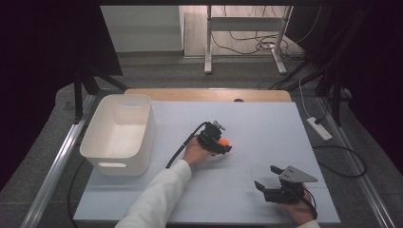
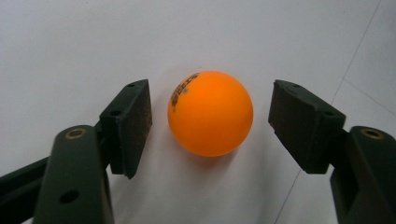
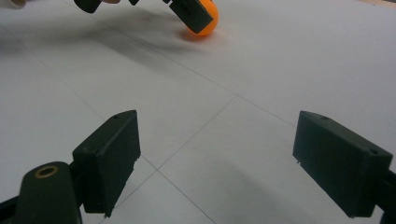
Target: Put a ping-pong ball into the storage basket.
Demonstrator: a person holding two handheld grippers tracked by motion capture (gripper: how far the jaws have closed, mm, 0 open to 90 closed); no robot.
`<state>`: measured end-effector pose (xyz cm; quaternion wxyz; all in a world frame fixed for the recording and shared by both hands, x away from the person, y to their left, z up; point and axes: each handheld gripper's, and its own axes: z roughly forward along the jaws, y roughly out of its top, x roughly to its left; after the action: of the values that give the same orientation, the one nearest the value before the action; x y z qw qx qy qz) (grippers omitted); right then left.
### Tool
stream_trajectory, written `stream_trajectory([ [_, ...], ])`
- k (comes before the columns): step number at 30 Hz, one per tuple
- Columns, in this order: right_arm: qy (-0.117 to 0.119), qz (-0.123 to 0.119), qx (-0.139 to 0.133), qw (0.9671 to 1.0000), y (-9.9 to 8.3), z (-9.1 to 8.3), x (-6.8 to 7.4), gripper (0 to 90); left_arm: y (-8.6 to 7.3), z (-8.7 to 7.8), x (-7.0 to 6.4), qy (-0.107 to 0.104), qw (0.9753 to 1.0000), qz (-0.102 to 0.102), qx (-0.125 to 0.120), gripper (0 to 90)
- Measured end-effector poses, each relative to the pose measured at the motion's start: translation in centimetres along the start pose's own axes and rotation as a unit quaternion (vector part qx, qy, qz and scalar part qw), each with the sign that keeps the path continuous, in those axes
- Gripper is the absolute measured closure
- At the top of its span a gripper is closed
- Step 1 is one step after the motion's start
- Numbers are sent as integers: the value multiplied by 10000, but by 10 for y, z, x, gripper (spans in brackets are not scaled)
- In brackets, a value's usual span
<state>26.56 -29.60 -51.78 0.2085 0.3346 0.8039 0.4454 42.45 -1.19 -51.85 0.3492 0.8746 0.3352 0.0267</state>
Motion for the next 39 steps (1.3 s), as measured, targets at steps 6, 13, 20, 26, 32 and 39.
stream_trajectory([
  [6,-1,4,-9,10000,0,0,0,151,0,-1,-1,4,10000,82,12,415],
  [13,2,1,-12,10000,0,0,0,151,1,-5,-3,-28,9998,209,-60,506],
  [20,18,0,-29,10000,1,0,0,151,3,-14,-5,-21,9995,261,-193,509],
  [26,19,1,-32,10000,1,0,0,151,3,-22,-6,-23,9992,236,-327,509],
  [32,9,-2,-45,10000,1,-1,0,151,5,-33,-10,-21,9983,308,-496,509],
  [39,11,1,-48,10000,1,-1,0,151,7,-41,-14,-4,9975,365,-605,508],
])
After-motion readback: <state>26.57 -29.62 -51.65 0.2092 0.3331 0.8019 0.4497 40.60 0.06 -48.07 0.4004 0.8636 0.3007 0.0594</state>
